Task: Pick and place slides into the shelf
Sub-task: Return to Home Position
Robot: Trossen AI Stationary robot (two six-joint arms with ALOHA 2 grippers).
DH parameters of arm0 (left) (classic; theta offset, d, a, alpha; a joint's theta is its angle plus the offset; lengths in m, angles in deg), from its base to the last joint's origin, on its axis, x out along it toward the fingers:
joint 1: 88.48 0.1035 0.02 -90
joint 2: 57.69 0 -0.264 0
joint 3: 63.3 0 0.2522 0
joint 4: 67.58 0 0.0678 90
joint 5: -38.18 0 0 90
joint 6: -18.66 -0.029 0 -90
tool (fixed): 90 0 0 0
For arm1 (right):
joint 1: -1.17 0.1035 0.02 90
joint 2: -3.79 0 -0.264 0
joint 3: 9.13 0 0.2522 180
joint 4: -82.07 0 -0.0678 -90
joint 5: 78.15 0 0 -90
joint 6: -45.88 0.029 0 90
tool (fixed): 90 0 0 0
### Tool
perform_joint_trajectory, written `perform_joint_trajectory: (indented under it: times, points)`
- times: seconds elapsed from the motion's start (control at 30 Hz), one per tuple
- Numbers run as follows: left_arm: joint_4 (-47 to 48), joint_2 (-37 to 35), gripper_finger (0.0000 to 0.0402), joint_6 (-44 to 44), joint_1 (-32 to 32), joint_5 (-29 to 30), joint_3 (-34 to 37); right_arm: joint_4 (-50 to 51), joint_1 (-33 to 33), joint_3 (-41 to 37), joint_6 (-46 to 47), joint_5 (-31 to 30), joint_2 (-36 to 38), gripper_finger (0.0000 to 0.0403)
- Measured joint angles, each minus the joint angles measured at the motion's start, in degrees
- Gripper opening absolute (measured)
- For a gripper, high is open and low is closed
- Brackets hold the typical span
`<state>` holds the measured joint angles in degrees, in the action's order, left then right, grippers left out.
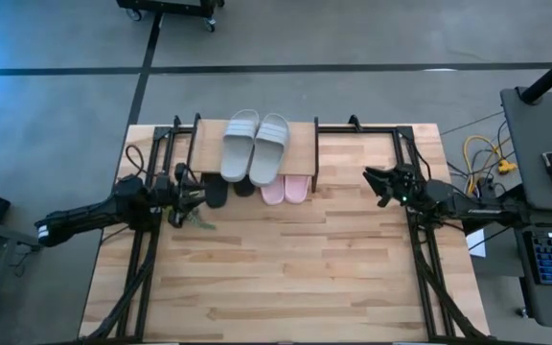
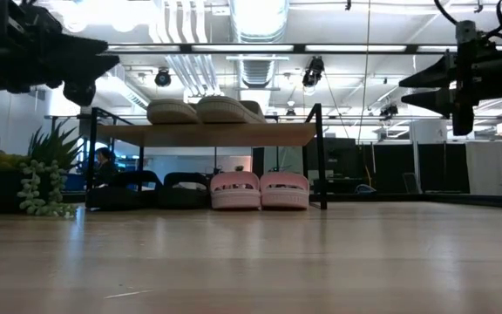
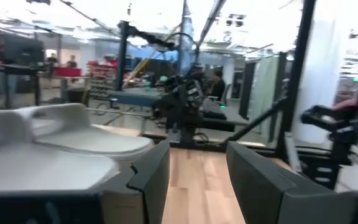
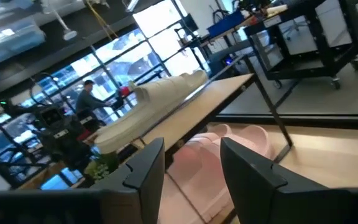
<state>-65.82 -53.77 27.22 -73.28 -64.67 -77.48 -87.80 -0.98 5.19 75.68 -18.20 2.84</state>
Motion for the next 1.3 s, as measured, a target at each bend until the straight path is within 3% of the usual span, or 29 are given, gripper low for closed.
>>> perform_joint_trajectory:
  times: [0.27,0.87,1.3]
  points:
    - [-0.7,3.5,0.0145,0.0,-10.2,1.0,0.1,0.0,7.5,0.0,0.0,0.0,0.2,0.0145]
    - [0.1,11.1,0.0145,0.0,-10.2,1.2,0.1,-0.2,8.9,0.0,0.0,0.0,-0.1,0.0143]
    - [0.6,6.7,0.0145,0.0,-10.2,1.2,0.1,0.1,24.4,0.0,0.1,0.0,0.9,0.0144]
